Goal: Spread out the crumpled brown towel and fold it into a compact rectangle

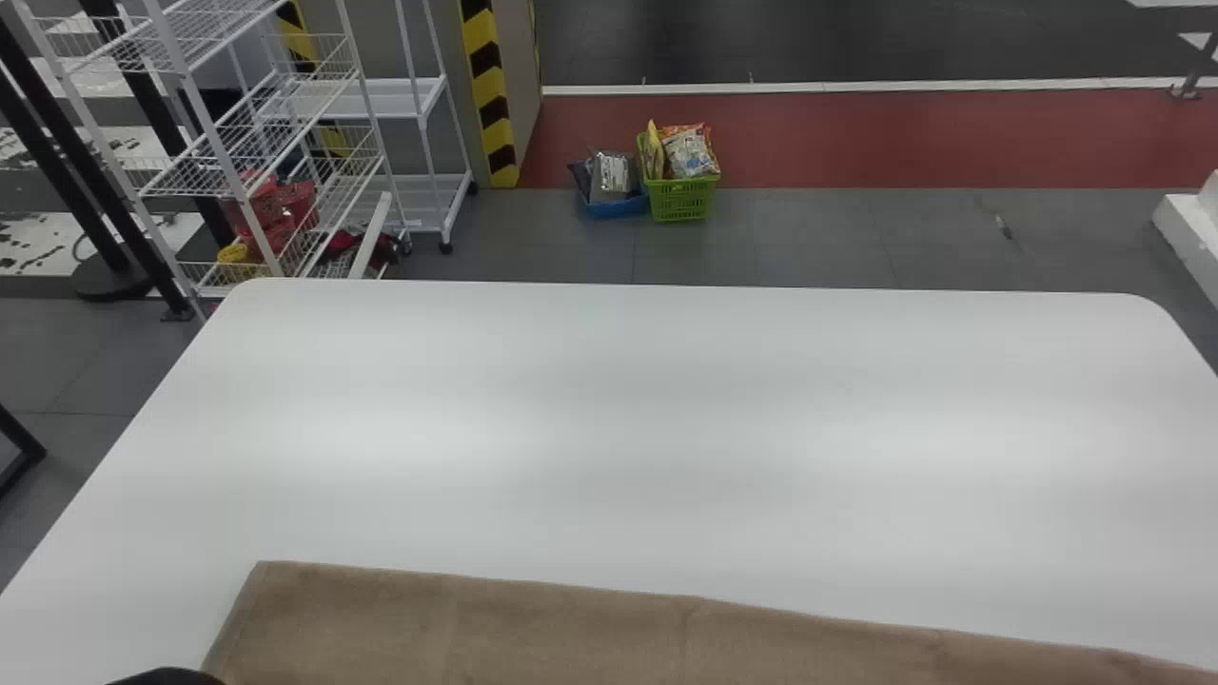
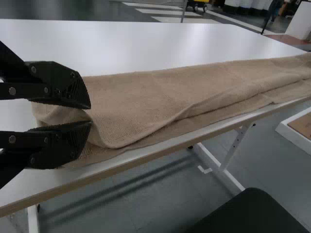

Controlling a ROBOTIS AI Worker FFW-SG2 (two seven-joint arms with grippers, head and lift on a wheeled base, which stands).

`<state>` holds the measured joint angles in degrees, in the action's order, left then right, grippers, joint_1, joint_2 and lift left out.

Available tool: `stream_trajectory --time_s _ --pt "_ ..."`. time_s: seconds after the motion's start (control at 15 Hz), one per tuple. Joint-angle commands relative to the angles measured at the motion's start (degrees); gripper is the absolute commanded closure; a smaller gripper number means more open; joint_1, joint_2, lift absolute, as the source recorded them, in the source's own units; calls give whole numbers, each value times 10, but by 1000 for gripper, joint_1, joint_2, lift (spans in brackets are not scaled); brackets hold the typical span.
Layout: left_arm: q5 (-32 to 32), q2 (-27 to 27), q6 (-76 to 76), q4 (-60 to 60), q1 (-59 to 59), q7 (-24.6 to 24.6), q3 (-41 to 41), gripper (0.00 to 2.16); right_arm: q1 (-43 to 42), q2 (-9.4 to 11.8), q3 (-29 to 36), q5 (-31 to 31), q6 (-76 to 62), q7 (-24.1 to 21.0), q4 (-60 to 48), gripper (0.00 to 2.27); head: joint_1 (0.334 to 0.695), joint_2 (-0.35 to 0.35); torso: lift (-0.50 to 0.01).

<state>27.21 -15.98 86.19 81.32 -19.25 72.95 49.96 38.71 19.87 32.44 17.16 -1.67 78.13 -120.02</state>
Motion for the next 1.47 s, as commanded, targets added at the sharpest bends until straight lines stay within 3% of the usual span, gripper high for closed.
stream_trajectory --time_s 0.0,0.07,0.53,0.87,1.4 --pt "-6 0 -2 0 0 -9 5 140 6 -3 5 31 -24 2 4 1085 695 93 -127" --pt "-7 0 -4 0 0 -12 5 46 6 -2 7 33 -26 2 8 1011 695 93 -127" --pt "-13 0 -4 0 4 -24 17 66 10 6 34 30 -47 2 31 1018 695 27 -127" --pt "-11 1 -7 0 6 -32 19 70 66 9 61 -22 -59 2 4 1028 695 39 -127" --pt "-3 2 -11 -11 14 -44 13 73 79 4 62 -2 -103 2 11 1025 695 35 -127"
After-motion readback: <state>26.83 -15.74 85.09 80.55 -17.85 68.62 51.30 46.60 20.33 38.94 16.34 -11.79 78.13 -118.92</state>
